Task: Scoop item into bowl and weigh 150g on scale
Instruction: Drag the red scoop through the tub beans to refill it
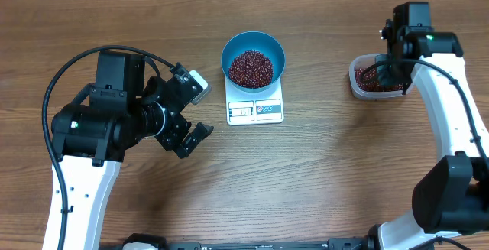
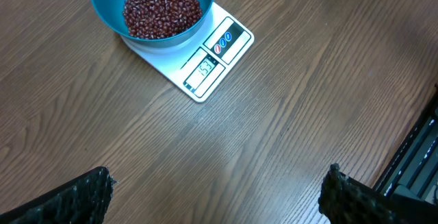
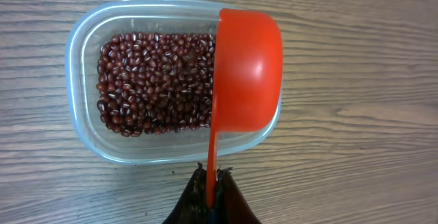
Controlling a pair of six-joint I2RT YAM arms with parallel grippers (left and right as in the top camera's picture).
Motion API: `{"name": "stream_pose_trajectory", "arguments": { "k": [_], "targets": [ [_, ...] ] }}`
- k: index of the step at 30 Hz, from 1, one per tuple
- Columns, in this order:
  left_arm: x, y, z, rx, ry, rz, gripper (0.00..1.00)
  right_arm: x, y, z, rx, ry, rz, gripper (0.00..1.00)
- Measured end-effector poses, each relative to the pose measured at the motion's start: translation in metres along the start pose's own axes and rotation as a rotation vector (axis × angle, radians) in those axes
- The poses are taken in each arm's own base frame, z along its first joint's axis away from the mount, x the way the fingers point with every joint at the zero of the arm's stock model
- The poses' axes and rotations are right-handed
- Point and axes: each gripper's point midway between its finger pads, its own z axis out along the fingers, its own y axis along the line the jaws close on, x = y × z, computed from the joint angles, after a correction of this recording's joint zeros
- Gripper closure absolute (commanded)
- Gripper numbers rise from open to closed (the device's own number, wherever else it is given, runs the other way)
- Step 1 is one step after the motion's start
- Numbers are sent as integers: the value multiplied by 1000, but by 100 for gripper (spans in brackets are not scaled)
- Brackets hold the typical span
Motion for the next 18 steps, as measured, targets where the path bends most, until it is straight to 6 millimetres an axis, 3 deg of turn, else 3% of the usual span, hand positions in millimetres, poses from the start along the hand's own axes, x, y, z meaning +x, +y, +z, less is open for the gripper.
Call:
{"name": "stream_pose_trajectory", "arguments": {
  "k": [12,18],
  "targets": [
    [0,0,0,0,0,0,0,-4,9,-11,-1,-31,-23,96],
    [0,0,0,0,0,0,0,-25,50,-53,-294,-200,-35,96]
  ]
}}
